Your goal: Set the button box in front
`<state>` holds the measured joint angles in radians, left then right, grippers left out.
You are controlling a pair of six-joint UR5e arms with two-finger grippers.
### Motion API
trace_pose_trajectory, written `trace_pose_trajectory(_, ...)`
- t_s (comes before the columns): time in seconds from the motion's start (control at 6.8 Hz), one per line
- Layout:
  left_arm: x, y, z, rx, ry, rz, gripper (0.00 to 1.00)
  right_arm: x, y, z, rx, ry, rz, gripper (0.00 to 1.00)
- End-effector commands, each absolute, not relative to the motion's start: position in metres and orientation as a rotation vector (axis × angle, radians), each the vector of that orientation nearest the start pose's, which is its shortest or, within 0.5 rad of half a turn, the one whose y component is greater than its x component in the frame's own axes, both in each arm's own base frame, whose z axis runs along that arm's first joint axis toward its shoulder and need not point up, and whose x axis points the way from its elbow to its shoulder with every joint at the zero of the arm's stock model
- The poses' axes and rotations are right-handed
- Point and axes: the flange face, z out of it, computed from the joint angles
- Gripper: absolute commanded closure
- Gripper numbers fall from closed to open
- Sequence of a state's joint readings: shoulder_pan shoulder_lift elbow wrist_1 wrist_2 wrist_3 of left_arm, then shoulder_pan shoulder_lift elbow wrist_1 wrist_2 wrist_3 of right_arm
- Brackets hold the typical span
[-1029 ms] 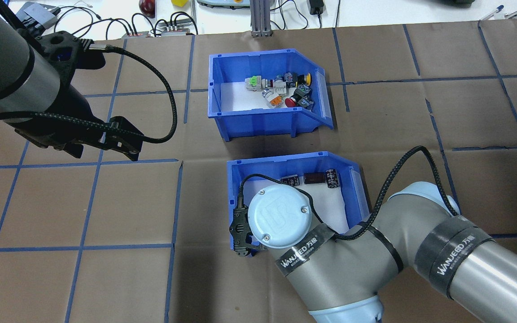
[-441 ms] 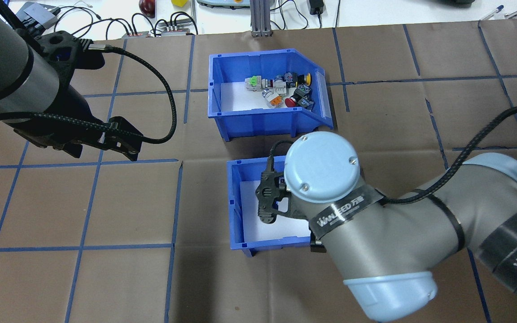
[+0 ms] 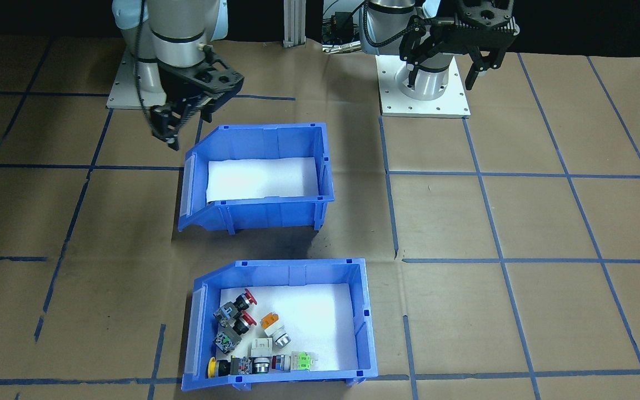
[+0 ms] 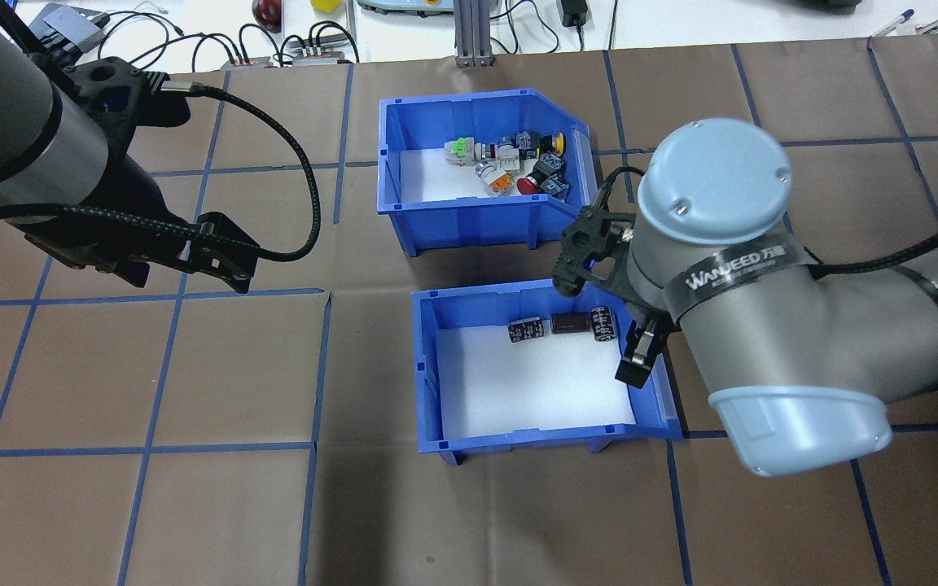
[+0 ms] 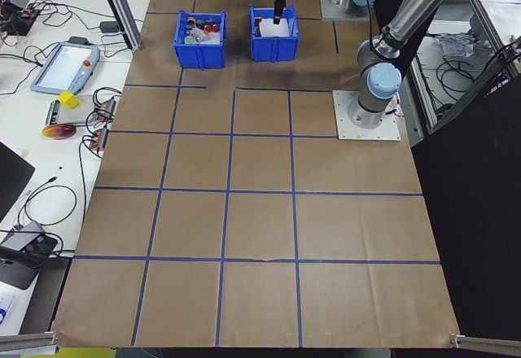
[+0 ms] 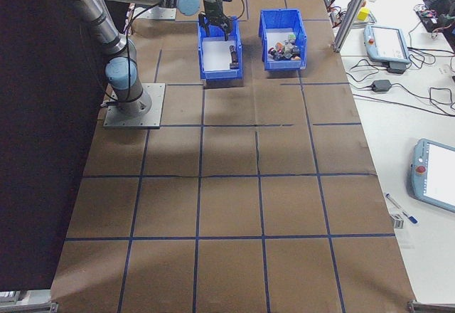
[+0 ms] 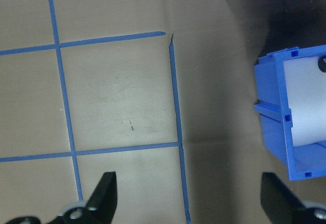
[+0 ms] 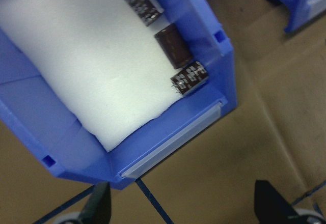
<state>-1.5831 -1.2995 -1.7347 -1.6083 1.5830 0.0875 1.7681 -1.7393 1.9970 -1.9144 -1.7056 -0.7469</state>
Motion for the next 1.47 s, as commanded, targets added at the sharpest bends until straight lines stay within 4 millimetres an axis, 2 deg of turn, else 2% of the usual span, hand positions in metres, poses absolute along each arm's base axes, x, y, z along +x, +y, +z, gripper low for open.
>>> trace_pose_trajectory(0.0,-0.137,-0.382,0.520,0.155,3.121,-0.102,0.01,0.170,-0.416,0.429,-0.894,3.164,-0.119,0.00)
trace_pose_trajectory(0.29,-0.137,-0.382,0.520,0.155,3.120,-0.100,0.01,0.131,-0.441,0.465,-0.393,3.197,-0.024,0.00)
trace_pose_trajectory(0.44,-0.137,-0.383,0.518,0.155,3.120,-0.095,0.01,0.126,-0.448,0.475,-0.225,3.131,-0.027,0.00)
trace_pose_trajectory(0.59,-0.137,-0.383,0.518,0.155,3.120,-0.093,0.01,0.124,-0.457,0.478,-0.057,3.145,-0.055,0.00)
trace_pose_trajectory(0.88,-0.137,-0.384,0.517,0.155,3.120,-0.090,0.01,0.122,-0.504,0.479,-0.010,3.151,-0.022,0.00)
trace_pose_trajectory(1.32,-0.137,-0.384,0.516,0.155,3.121,-0.085,0.01,0.122,-0.506,0.464,0.000,3.149,0.029,0.00)
